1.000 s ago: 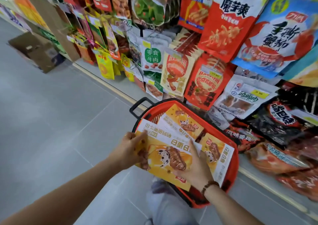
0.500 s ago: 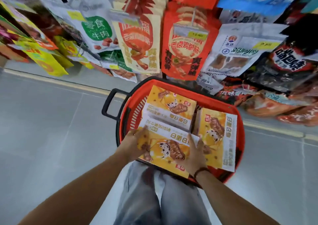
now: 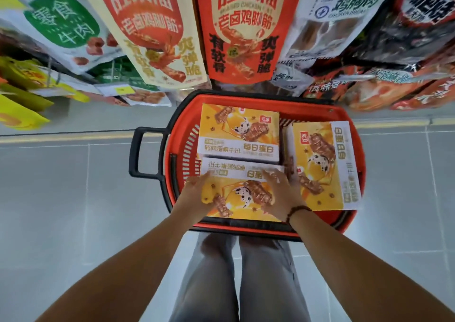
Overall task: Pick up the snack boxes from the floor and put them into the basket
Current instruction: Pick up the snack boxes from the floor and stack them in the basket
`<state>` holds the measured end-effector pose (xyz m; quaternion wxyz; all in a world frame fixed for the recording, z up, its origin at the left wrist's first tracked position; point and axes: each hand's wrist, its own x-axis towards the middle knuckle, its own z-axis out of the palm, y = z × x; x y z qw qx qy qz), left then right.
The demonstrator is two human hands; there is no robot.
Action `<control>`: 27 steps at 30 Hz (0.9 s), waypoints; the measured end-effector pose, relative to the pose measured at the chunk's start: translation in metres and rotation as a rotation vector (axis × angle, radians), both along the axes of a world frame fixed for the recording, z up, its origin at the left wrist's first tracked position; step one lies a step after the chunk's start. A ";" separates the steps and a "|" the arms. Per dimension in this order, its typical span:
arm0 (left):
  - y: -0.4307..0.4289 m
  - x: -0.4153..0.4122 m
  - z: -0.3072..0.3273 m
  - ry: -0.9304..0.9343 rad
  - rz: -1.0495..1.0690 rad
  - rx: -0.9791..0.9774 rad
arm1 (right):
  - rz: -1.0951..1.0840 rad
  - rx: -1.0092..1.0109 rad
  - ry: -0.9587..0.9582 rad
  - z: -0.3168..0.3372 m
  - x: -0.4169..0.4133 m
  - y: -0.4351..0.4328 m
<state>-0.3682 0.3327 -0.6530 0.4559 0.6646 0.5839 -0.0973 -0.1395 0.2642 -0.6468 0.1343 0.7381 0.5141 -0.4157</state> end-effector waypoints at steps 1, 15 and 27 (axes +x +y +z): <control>0.004 -0.002 0.005 -0.013 -0.025 0.026 | 0.010 0.019 0.024 0.006 0.001 0.001; 0.042 0.068 0.190 -0.434 -0.497 0.404 | -0.682 0.666 0.111 0.186 0.042 -0.061; -0.084 0.253 0.326 -0.903 -0.826 0.504 | -1.008 1.289 -0.192 0.308 0.119 -0.258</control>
